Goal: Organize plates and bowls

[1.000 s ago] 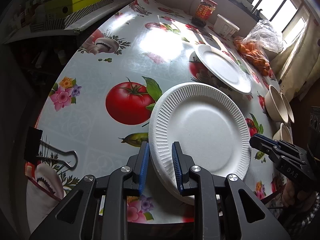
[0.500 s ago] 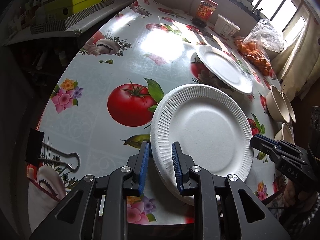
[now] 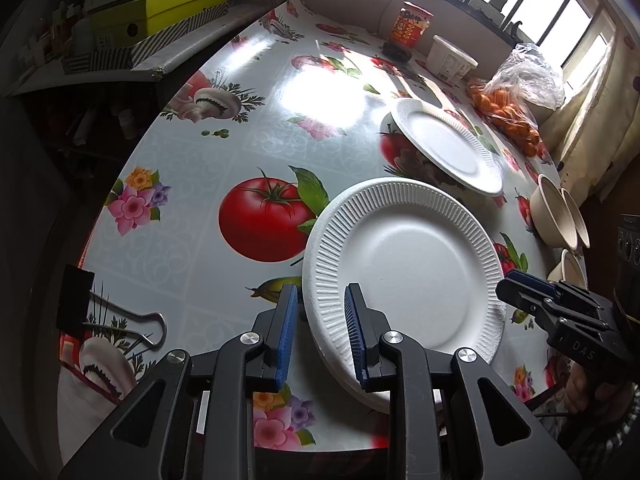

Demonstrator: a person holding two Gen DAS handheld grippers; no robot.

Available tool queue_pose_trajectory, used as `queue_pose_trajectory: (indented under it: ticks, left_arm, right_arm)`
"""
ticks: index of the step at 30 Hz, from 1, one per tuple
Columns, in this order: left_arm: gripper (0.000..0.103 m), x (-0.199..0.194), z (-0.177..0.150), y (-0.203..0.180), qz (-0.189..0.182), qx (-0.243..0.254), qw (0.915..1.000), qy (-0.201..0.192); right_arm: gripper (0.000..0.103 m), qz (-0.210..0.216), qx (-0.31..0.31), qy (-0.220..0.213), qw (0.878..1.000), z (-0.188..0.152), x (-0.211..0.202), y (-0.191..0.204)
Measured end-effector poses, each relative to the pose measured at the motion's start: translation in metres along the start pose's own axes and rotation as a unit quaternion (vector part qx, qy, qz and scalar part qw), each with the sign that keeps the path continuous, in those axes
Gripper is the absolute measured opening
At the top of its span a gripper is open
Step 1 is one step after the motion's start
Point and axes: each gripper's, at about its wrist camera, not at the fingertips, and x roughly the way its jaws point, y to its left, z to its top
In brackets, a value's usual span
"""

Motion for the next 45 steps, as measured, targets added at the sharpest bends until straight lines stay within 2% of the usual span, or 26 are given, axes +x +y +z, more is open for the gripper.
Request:
queue_pose_trajectory:
  ticks: [14, 20, 26, 29, 31, 40, 45]
  left_arm:
    - [0.026, 0.001, 0.0, -0.004, 0.032, 0.013, 0.9994, -0.008]
    - [0.026, -0.003, 0.001, -0.009, 0.058, 0.033, 0.9974, -0.027]
    - [0.026, -0.002, 0.003, -0.011, 0.06, 0.04, 0.997, -0.029]
    - [0.026, -0.001, 0.005, -0.011, 0.063, 0.041, 0.9967, -0.03]
    - [0.026, -0.001, 0.006, -0.011, 0.065, 0.042, 0.9965, -0.032]
    - [0.026, -0.003, 0.013, -0.017, 0.084, 0.06, 0.9931, -0.056]
    - [0.026, -0.001, 0.022, -0.021, 0.077, 0.063, 0.9936, -0.055]
  right_arm:
    - [0.029, -0.015, -0.005, 0.011, 1.0, -0.002, 0.004, -0.002]
    - [0.029, -0.021, -0.01, 0.011, 1.0, -0.001, 0.002, -0.001]
    - [0.029, -0.022, -0.011, 0.01, 1.0, 0.001, 0.002, -0.001]
    - [0.032, -0.018, -0.011, 0.008, 1.0, 0.002, 0.002, -0.001]
    - [0.036, -0.016, -0.009, 0.006, 1.0, 0.003, 0.002, -0.001]
    - [0.038, -0.024, -0.016, -0.019, 0.999, 0.011, -0.007, -0.001]
    - [0.038, -0.035, -0.022, -0.044, 0.998, 0.019, -0.015, -0.004]
